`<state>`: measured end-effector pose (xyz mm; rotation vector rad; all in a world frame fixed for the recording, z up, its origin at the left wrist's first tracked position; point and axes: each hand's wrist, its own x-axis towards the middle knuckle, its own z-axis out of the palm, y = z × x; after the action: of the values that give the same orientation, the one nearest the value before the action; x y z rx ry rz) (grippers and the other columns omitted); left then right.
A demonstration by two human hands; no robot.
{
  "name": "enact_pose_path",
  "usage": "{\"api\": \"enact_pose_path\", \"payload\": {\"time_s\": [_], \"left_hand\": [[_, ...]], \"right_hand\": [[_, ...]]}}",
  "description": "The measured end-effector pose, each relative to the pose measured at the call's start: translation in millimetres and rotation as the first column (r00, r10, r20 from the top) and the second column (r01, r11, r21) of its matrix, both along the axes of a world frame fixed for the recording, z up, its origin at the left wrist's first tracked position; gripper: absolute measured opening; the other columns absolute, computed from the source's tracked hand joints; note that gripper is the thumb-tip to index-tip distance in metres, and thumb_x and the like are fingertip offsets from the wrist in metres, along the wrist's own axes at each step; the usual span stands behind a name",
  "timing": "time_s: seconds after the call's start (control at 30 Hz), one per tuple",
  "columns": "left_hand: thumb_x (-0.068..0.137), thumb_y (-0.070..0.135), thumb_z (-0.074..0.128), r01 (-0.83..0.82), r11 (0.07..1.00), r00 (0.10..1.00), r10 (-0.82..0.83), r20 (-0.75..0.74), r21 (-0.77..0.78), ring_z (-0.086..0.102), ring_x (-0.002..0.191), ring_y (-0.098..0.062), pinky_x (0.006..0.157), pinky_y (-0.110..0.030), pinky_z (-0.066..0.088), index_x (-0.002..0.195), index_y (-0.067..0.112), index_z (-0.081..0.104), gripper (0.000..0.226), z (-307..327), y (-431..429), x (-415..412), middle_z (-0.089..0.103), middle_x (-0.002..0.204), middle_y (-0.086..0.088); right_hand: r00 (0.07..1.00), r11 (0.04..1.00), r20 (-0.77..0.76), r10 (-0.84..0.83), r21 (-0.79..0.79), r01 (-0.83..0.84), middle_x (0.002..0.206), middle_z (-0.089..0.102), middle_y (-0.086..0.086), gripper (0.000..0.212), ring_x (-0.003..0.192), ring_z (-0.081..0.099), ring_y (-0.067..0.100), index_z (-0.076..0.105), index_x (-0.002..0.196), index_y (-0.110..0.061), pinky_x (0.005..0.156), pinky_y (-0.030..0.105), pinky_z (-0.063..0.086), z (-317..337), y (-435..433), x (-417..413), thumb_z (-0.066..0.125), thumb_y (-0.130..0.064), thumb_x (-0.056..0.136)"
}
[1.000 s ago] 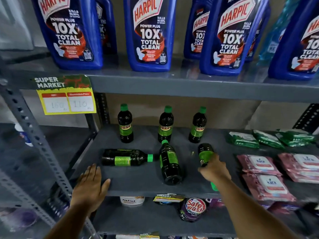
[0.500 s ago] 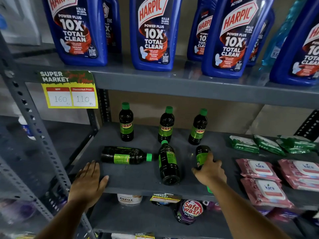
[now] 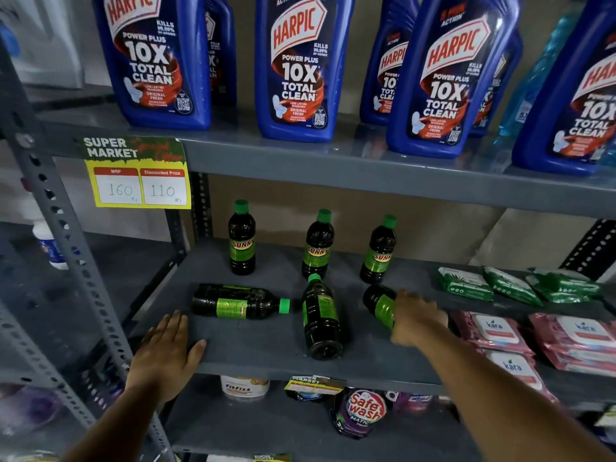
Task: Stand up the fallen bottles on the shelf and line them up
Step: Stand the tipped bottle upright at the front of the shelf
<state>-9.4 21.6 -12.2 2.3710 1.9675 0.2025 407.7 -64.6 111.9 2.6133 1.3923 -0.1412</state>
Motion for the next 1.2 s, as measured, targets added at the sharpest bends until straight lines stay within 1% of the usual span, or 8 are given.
{"api": "enact_pose_path", "payload": {"time_s": [0.2, 0.37, 0.47, 0.57, 0.67, 0.73, 0.9, 1.2], "left_hand": [[0.084, 0.065, 0.001, -0.005, 1.0, 1.0, 0.005, -0.015, 0.008, 0.01, 0.148, -0.024, 0.12, -0.04, 0.012, 0.15, 0.006, 0.014, 0.09, -1.6, 1.4, 1.7, 0.014, 0.161, -0.011], [0.082, 0.065, 0.0, -0.001, 1.0, 1.0, 0.001, -0.024, 0.01, 0.011, 0.148, -0.024, 0.119, -0.04, 0.012, 0.15, 0.006, 0.015, 0.091, 0.0, -0.9, 1.5, 0.015, 0.16, -0.011], [0.088, 0.061, 0.006, -0.003, 1.0, 1.0, 0.003, -0.022, 0.007, 0.008, 0.148, -0.023, 0.119, -0.039, 0.011, 0.15, 0.007, 0.012, 0.083, -0.3, 0.1, 2.0, 0.011, 0.161, -0.01], [0.087, 0.063, 0.005, -0.001, 1.0, 1.0, 0.001, -0.028, 0.011, 0.008, 0.148, -0.023, 0.12, -0.039, 0.01, 0.15, 0.007, 0.012, 0.085, -0.1, -1.0, 1.2, 0.011, 0.161, -0.01], [0.081, 0.067, 0.001, -0.001, 1.0, 1.0, 0.0, 0.012, 0.03, 0.007, 0.148, -0.021, 0.12, -0.038, 0.009, 0.15, 0.008, 0.014, 0.092, -2.2, -2.0, -0.4, 0.012, 0.161, -0.008], [0.084, 0.066, 0.002, -0.003, 1.0, 1.0, 0.002, 0.016, 0.022, 0.005, 0.148, -0.02, 0.12, -0.037, 0.007, 0.151, 0.01, 0.012, 0.088, -3.0, -0.9, 0.7, 0.01, 0.162, -0.007], [0.091, 0.06, 0.014, -0.004, 1.0, 1.0, 0.004, -0.003, -0.003, 0.006, 0.148, -0.022, 0.12, -0.039, 0.008, 0.151, 0.009, 0.011, 0.079, -1.1, 2.4, 1.0, 0.009, 0.162, -0.008], [0.089, 0.062, 0.01, -0.006, 1.0, 1.0, 0.006, -0.002, 0.011, 0.007, 0.148, -0.022, 0.119, -0.038, 0.008, 0.151, 0.009, 0.012, 0.081, -3.1, 1.7, 1.1, 0.011, 0.162, -0.008]], "right_hand": [[0.903, 0.9, 0.331, 0.274, -0.42, -0.119, 0.112, 0.061, -0.002, 0.059, 0.102, 0.061, 0.025, 0.059, 0.116, -0.019, 0.077, 0.037, 0.045, 65.5, 23.9, -11.6, 0.081, -0.028, 0.063], [0.884, 0.922, 0.322, 0.338, -0.301, -0.243, 0.09, 0.059, -0.005, 0.038, 0.087, 0.058, 0.021, 0.063, 0.104, -0.019, 0.077, 0.035, 0.041, 91.0, 37.8, -12.7, 0.077, -0.023, 0.07], [0.907, 0.919, 0.202, 0.368, -0.224, -0.323, 0.105, 0.062, 0.001, 0.056, 0.096, 0.059, 0.023, 0.06, 0.124, -0.024, 0.081, 0.036, 0.047, 92.9, 41.4, -3.9, 0.076, -0.025, 0.07], [0.899, 0.874, 0.196, 0.391, 0.228, -0.429, 0.127, 0.059, 0.006, 0.064, 0.114, 0.054, 0.029, 0.054, 0.131, -0.029, 0.094, 0.042, 0.042, 79.7, 32.6, 5.2, 0.073, -0.045, 0.072], [0.971, 0.361, 0.041, 0.234, 0.924, -0.126, 0.122, 0.057, 0.014, 0.07, 0.115, 0.049, 0.034, 0.051, 0.125, -0.015, 0.095, 0.048, 0.04, 35.2, 5.5, 4.9, 0.08, -0.045, 0.068], [0.94, 0.214, -0.301, 0.16, 0.94, 0.265, 0.129, 0.047, 0.018, 0.09, 0.122, 0.041, 0.035, 0.04, 0.132, -0.01, 0.101, 0.053, 0.037, 0.0, -5.3, 6.1, 0.087, -0.039, 0.062], [0.671, 0.493, -0.669, 0.32, 0.722, 0.485, 0.131, 0.057, 0.013, 0.102, 0.12, 0.055, 0.028, 0.033, 0.14, -0.004, 0.103, 0.046, 0.042, -52.8, 2.6, 26.2, 0.093, -0.012, 0.058], [0.698, 0.628, -0.682, 0.218, 0.645, 0.435, 0.099, 0.062, -0.004, 0.069, 0.093, 0.062, 0.023, 0.046, 0.118, -0.022, 0.076, 0.031, 0.042, -84.1, 8.7, 30.6, 0.089, -0.023, 0.064]]}}
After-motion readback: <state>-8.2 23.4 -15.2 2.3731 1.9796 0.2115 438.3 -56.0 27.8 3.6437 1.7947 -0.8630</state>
